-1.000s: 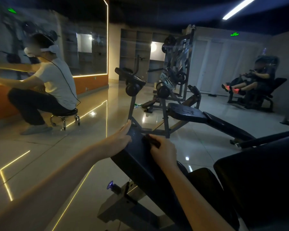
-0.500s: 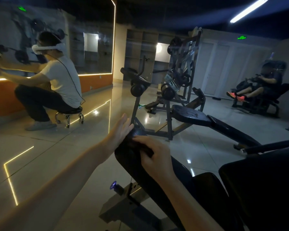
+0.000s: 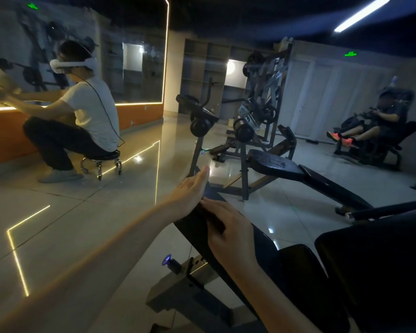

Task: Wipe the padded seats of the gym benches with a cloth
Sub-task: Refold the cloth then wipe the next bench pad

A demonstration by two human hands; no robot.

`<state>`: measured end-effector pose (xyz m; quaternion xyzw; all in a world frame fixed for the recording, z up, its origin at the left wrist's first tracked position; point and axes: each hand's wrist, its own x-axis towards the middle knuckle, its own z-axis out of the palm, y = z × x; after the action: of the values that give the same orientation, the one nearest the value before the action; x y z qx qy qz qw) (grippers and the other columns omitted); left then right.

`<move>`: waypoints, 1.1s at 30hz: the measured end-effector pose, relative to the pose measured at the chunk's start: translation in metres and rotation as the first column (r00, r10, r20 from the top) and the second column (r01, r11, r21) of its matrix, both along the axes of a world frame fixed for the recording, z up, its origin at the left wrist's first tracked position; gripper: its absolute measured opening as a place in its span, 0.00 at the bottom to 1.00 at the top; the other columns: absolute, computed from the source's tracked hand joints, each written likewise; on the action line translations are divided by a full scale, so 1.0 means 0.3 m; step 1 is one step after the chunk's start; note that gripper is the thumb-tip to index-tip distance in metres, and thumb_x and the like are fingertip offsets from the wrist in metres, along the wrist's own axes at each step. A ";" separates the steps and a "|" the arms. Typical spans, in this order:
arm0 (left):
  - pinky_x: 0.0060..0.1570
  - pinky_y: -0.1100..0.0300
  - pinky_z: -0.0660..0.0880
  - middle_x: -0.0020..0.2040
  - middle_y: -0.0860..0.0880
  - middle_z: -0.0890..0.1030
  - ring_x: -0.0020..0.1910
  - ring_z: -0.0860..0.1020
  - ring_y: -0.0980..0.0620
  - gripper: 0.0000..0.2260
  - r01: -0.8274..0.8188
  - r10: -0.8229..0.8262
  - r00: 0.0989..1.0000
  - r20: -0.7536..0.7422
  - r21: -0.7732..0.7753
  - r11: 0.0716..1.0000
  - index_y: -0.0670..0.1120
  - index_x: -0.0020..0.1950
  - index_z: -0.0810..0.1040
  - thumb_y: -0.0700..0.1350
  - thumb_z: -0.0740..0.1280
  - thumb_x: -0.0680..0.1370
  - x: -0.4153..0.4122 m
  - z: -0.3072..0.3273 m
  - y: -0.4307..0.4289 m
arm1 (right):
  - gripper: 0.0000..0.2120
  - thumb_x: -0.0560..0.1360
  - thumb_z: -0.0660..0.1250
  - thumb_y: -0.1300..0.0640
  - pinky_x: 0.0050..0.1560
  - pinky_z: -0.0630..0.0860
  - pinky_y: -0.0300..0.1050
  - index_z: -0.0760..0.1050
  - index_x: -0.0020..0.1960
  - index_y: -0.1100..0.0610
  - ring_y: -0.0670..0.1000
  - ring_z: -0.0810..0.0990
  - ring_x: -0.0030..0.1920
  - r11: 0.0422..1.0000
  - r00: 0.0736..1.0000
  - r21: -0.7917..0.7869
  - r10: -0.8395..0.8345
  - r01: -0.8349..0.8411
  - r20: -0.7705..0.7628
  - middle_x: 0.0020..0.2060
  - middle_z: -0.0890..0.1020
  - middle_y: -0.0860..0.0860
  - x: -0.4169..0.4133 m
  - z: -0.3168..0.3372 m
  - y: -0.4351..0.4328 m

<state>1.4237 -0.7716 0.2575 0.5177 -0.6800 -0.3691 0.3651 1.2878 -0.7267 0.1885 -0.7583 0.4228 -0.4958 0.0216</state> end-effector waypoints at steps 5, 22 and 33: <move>0.69 0.50 0.62 0.60 0.40 0.75 0.63 0.71 0.46 0.31 -0.075 0.087 0.987 0.136 -0.089 0.993 0.44 0.59 0.76 0.63 0.41 0.82 -0.032 0.038 -0.020 | 0.21 0.74 0.68 0.69 0.66 0.70 0.34 0.78 0.64 0.52 0.38 0.74 0.63 1.000 1.000 0.016 0.005 -0.006 0.015 0.63 0.79 0.44 -0.004 0.012 -0.055; 0.68 0.54 0.61 0.76 0.47 0.66 0.73 0.66 0.48 0.32 -0.153 0.168 0.983 0.075 -0.173 0.973 0.51 0.80 0.56 0.67 0.44 0.80 -0.042 -0.035 -0.018 | 0.06 0.76 0.69 0.59 0.46 0.71 0.26 0.79 0.52 0.51 0.35 0.77 0.44 0.994 0.989 0.089 0.054 -0.067 0.134 0.42 0.79 0.40 0.054 0.075 -0.150; 0.59 0.56 0.68 0.56 0.50 0.76 0.58 0.74 0.53 0.24 0.226 -0.003 0.822 0.570 -0.320 0.920 0.53 0.67 0.74 0.61 0.47 0.82 -0.044 0.007 -0.019 | 0.14 0.79 0.64 0.64 0.60 0.72 0.39 0.78 0.61 0.51 0.40 0.75 0.55 0.881 0.977 0.421 -0.190 0.214 -0.100 0.58 0.79 0.45 -0.266 -0.066 -0.287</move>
<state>1.4104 -0.7772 0.2597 0.4809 -0.8447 -0.0867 0.2186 1.2079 -0.8127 0.1686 -0.7001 0.5986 -0.3687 0.1245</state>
